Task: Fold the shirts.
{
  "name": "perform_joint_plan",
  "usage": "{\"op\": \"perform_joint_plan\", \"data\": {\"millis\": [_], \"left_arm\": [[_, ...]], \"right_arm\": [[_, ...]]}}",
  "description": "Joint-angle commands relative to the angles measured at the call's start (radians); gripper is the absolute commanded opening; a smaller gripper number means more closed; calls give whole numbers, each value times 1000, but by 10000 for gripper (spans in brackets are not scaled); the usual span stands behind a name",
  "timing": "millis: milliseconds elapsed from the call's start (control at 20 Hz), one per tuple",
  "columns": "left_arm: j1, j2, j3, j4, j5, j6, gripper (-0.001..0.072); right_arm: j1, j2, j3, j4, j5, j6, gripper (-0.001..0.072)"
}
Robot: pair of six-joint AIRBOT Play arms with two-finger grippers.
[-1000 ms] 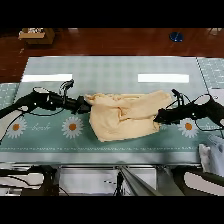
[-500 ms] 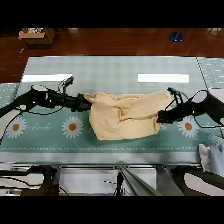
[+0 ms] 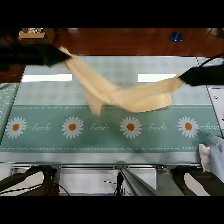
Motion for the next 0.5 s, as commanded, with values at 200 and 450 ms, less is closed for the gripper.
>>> {"op": "perform_joint_plan", "data": {"millis": [200,450], "left_arm": [[207,203,358,6,0,-160,25],[235,358,493,7,0,-177,25]], "right_arm": [[1,154,345,-185,-24,167,26],[1,169,587,-182,-17,225,26]]}}
